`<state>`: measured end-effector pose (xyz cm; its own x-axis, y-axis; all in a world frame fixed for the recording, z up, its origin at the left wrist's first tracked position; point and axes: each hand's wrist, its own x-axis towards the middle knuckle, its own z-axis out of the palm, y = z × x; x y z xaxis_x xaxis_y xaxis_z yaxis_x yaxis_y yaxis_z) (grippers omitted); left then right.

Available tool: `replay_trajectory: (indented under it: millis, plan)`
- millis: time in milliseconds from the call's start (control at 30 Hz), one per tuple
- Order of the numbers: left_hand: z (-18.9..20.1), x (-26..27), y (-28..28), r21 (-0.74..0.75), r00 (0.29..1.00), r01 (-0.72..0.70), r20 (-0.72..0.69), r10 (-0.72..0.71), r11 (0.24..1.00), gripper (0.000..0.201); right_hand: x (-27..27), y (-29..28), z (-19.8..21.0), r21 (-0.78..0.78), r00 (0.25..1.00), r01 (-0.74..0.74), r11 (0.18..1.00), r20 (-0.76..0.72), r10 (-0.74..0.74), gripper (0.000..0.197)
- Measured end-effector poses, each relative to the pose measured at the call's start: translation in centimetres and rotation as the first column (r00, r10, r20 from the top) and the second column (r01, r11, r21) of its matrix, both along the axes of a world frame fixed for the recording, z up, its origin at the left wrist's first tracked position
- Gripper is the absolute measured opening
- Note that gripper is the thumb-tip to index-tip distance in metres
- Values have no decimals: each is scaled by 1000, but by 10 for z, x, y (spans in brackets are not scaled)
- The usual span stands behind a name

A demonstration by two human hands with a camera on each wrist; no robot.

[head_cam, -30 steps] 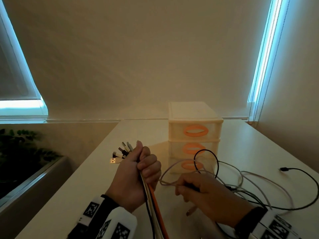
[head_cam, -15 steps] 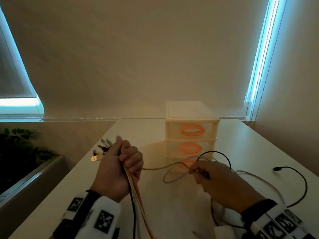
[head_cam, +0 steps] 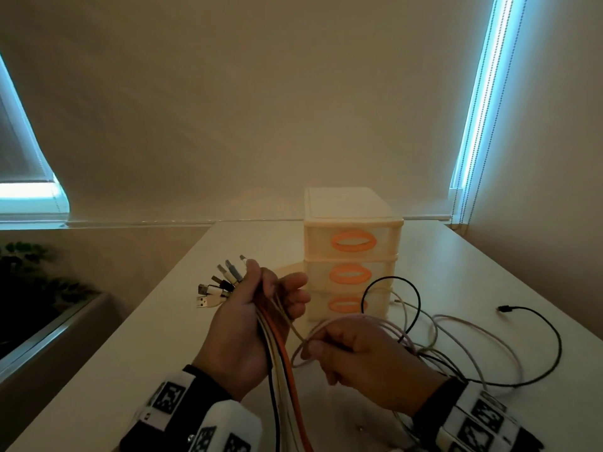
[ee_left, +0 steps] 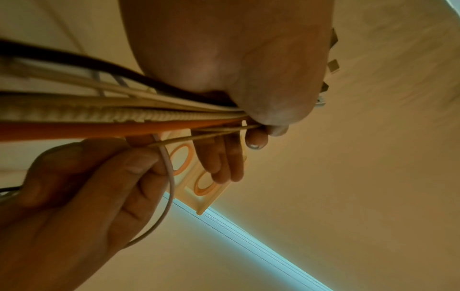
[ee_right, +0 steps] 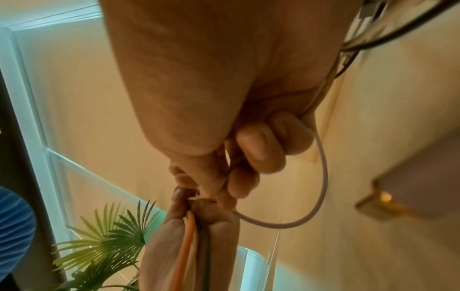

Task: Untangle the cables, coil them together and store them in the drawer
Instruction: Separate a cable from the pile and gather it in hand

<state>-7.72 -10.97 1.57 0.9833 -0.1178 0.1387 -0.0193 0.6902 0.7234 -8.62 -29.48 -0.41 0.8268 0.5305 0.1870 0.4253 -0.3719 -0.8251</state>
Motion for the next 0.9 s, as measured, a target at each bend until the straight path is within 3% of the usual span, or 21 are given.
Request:
replay_trajectory:
  millis: [167,300,367,433,533,633,733,800,900]
  plan:
    - [0,-1,1,-26,1000,-4,-27,4,1000,55,-4,-4,4,107,996,-9,994,-90,19,18]
    - [1,-1,2,-130,988,42,-144,-60,991,47,-5,-4,5,-2,999,-10,1000,-39,10,15]
    - [2,0,2,-169,983,61,-159,-88,984,45,-6,-6,7,7,995,-46,999,-84,46,18]
    - [3,0,2,-207,983,67,-153,-100,976,44,-8,-7,9,159,973,-72,985,-206,104,20]
    - [3,1,4,-234,986,70,-134,-103,970,45,-6,-6,10,383,914,51,923,-391,112,47]
    - [2,3,5,-204,987,63,-132,-91,977,47,0,-3,5,211,940,158,965,-331,-82,47]
    - [1,1,3,-159,988,102,-100,-119,982,51,3,-5,4,12,971,233,972,-56,-232,5]
    - [-1,1,6,-170,985,151,-56,-163,974,53,2,-7,5,-121,982,189,974,44,-185,18]
    - [-1,5,14,-267,913,407,123,-388,873,50,-1,-18,18,-257,991,42,966,-115,-74,30]
